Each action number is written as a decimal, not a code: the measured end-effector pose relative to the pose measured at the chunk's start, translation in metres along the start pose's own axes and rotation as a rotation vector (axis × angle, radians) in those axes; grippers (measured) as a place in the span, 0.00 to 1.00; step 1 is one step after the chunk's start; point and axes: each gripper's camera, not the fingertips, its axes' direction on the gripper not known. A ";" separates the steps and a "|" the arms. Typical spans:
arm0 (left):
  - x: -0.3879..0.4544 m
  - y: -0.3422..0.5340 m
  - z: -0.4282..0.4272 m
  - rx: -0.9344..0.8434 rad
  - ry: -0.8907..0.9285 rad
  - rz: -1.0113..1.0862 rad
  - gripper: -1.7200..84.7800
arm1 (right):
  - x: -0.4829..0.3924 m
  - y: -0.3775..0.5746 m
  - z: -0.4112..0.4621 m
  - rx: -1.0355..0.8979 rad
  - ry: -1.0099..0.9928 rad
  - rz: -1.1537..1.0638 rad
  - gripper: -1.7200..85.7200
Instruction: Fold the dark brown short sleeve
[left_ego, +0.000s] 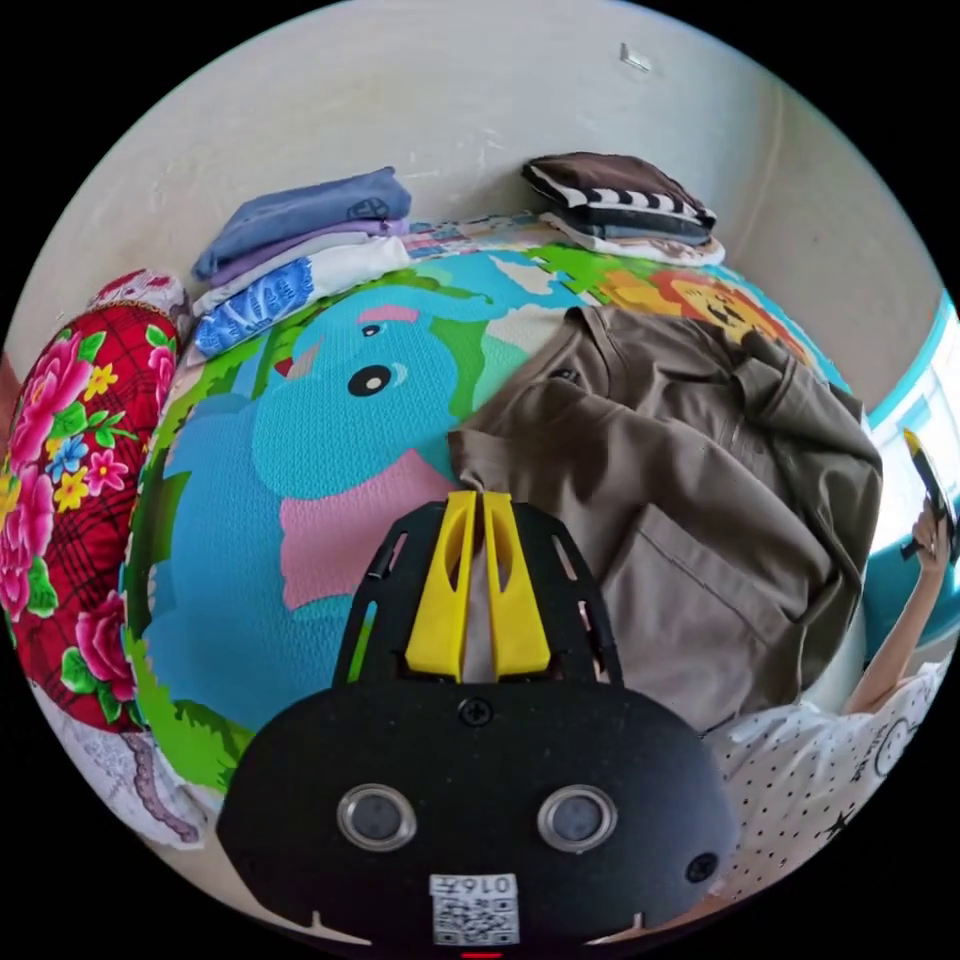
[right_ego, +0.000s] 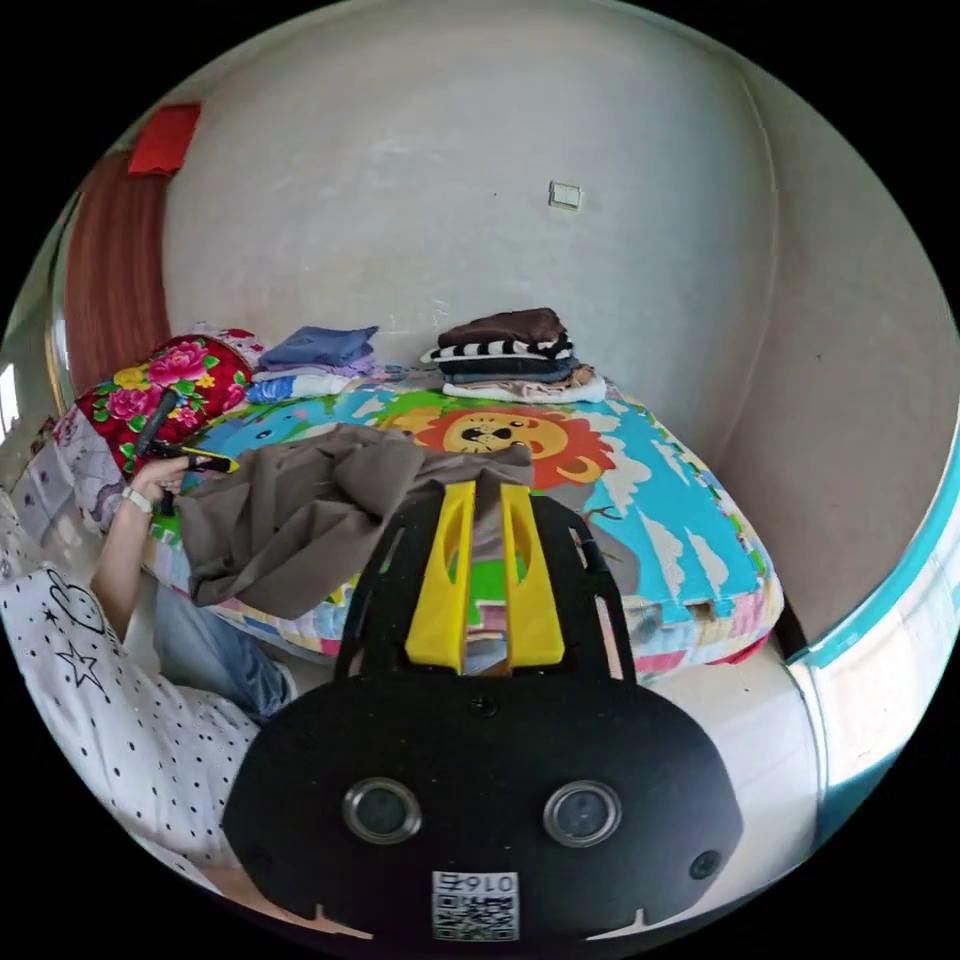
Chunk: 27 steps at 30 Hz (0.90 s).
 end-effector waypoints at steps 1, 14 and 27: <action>0.000 0.002 -0.003 -0.003 0.010 0.006 0.01 | -0.004 -0.001 0.010 0.000 -0.075 -0.019 0.11; -0.052 0.100 -0.145 0.375 0.307 0.022 0.01 | -0.025 0.012 0.117 -0.320 -0.136 -0.288 0.05; -0.091 0.164 -0.256 0.792 0.500 0.155 0.01 | 0.101 0.046 -0.036 0.275 -0.091 -0.127 0.03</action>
